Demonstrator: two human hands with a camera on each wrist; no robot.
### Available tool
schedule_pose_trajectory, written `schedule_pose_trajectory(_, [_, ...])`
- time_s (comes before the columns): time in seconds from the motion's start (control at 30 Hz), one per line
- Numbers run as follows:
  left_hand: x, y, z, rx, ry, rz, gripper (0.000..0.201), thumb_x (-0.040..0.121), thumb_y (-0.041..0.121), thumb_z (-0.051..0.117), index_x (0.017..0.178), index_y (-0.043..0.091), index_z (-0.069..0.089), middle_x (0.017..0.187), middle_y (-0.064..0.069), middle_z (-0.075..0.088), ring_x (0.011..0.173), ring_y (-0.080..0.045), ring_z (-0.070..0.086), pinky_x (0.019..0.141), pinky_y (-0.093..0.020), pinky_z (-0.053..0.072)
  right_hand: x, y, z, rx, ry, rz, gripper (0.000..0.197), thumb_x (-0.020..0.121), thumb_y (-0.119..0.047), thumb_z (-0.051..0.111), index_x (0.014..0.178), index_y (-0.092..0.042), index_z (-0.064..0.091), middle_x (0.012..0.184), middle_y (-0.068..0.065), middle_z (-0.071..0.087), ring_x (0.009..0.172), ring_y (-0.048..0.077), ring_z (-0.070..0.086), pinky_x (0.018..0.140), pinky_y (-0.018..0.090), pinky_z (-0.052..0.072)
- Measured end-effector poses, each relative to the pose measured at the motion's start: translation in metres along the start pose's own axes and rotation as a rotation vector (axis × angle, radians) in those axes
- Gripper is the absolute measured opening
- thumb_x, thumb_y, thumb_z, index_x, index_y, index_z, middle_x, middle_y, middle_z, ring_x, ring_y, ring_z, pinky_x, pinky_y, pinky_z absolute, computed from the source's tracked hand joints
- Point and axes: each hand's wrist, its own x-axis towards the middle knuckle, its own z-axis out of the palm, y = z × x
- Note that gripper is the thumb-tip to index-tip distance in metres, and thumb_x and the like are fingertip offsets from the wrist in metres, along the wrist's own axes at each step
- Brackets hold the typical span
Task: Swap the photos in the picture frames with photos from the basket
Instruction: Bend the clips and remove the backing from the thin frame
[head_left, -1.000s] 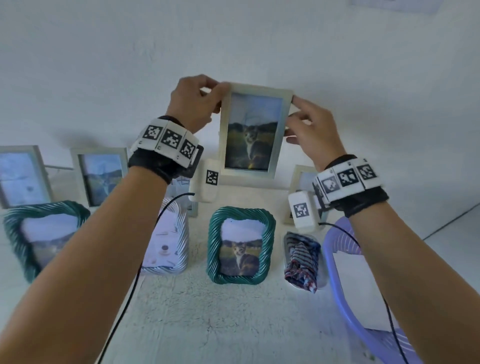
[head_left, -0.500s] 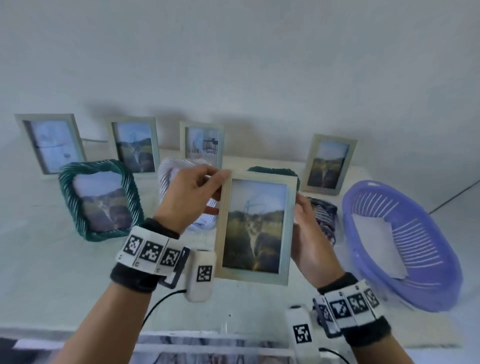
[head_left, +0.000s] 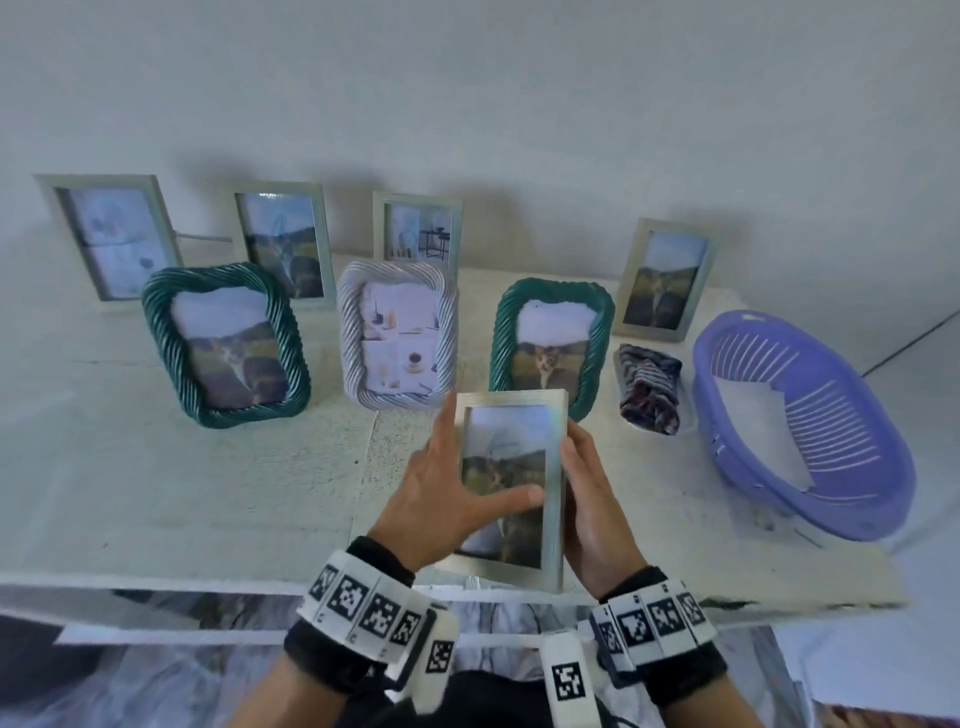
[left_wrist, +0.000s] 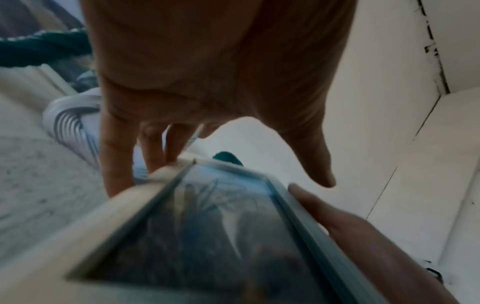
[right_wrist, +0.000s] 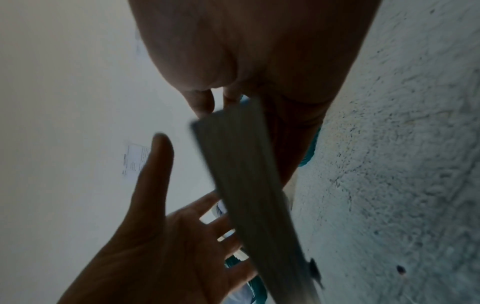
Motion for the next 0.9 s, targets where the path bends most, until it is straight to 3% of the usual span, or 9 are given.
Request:
schedule_pose_trajectory(0.07, [0.002, -0.008, 0.011, -0.011, 0.006, 0.000, 0.142, 0.046, 0.084, 0.074, 0.151, 0.040, -0.010, 0.154, 0.012, 0.030, 0.141, -0.014, 0.030, 0.116, -0.040, 0.030, -0.002, 0.001, 0.006, 0.022, -0.035, 0.005, 0.038, 0.098, -0.033, 0.040, 0.134, -0.023, 0.049, 0.130, 0.011, 0.060, 0.120, 0.028, 0.059, 0.099, 0.045, 0.049])
schedule_pose_trajectory(0.13, [0.003, -0.013, 0.016, -0.029, 0.033, -0.011, 0.143, 0.042, 0.087, 0.071, 0.150, 0.042, -0.011, 0.158, 0.005, 0.024, 0.144, -0.018, 0.027, 0.116, -0.048, 0.030, -0.002, 0.002, 0.010, 0.055, -0.065, 0.073, 0.047, 0.097, -0.042, 0.038, 0.137, -0.019, 0.049, 0.131, 0.014, 0.060, 0.121, 0.029, 0.058, 0.102, 0.043, 0.047])
schedule_pose_trajectory(0.23, [0.002, -0.011, 0.013, -0.104, 0.034, 0.020, 0.138, 0.042, 0.083, 0.075, 0.149, 0.047, -0.007, 0.154, 0.003, 0.032, 0.141, -0.016, 0.031, 0.114, -0.048, 0.034, 0.002, 0.006, 0.007, 0.114, -0.010, 0.215, 0.061, 0.094, -0.059, 0.037, 0.137, -0.018, 0.052, 0.130, 0.017, 0.060, 0.121, 0.035, 0.057, 0.107, 0.051, 0.041])
schedule_pose_trajectory(0.33, [-0.002, -0.010, 0.010, -0.248, -0.023, 0.063, 0.133, 0.044, 0.074, 0.081, 0.148, 0.050, 0.002, 0.151, 0.006, 0.038, 0.137, -0.001, 0.033, 0.111, -0.044, 0.040, 0.008, 0.008, 0.001, 0.129, 0.028, 0.228, 0.059, 0.095, -0.059, 0.041, 0.135, -0.017, 0.054, 0.131, 0.024, 0.057, 0.120, 0.044, 0.055, 0.106, 0.061, 0.036])
schedule_pose_trajectory(0.47, [-0.004, -0.017, 0.000, -0.354, -0.109, 0.123, 0.124, 0.049, 0.062, 0.085, 0.149, 0.048, 0.013, 0.146, 0.014, 0.042, 0.132, 0.007, 0.040, 0.103, -0.032, 0.045, 0.011, 0.003, 0.002, 0.061, 0.032, 0.214, 0.055, 0.092, -0.058, 0.047, 0.124, -0.017, 0.061, 0.117, 0.027, 0.062, 0.101, 0.042, 0.058, 0.092, 0.058, 0.048])
schedule_pose_trajectory(0.57, [0.001, -0.031, -0.015, -0.514, -0.026, 0.131, 0.106, 0.049, 0.059, 0.088, 0.139, 0.036, 0.038, 0.132, 0.007, 0.056, 0.121, -0.008, 0.057, 0.094, -0.033, 0.051, 0.012, 0.000, -0.002, -0.085, 0.126, 0.136, 0.044, 0.094, -0.052, 0.045, 0.112, -0.016, 0.064, 0.094, 0.015, 0.066, 0.071, 0.023, 0.055, 0.064, 0.037, 0.047])
schedule_pose_trajectory(0.7, [0.002, -0.056, -0.028, -0.790, 0.110, 0.054, 0.060, 0.064, 0.030, 0.089, 0.111, 0.013, 0.055, 0.094, -0.010, 0.066, 0.088, -0.024, 0.067, 0.073, -0.034, 0.055, 0.009, 0.005, -0.011, -0.308, 0.197, 0.035, 0.026, 0.099, -0.036, 0.046, 0.109, -0.020, 0.065, 0.094, 0.012, 0.069, 0.079, 0.021, 0.065, 0.073, 0.037, 0.053])
schedule_pose_trajectory(0.8, [0.005, -0.072, -0.024, -0.619, 0.163, -0.002, 0.024, 0.081, 0.011, 0.075, 0.100, 0.004, 0.062, 0.086, -0.005, 0.072, 0.082, -0.021, 0.069, 0.069, -0.032, 0.058, 0.003, 0.013, -0.020, -0.533, 0.174, -0.051, 0.014, 0.096, -0.025, 0.054, 0.105, -0.023, 0.066, 0.098, 0.003, 0.069, 0.089, 0.013, 0.066, 0.077, 0.028, 0.055])
schedule_pose_trajectory(0.9, [0.010, -0.089, -0.015, -0.453, 0.218, -0.074, 0.010, 0.084, 0.008, 0.073, 0.094, 0.008, 0.070, 0.086, -0.006, 0.074, 0.086, -0.023, 0.071, 0.072, -0.035, 0.061, -0.002, 0.022, -0.029, -0.790, 0.126, -0.113, 0.017, 0.096, -0.017, 0.055, 0.107, -0.025, 0.065, 0.092, -0.008, 0.069, 0.087, 0.002, 0.063, 0.075, 0.019, 0.051])
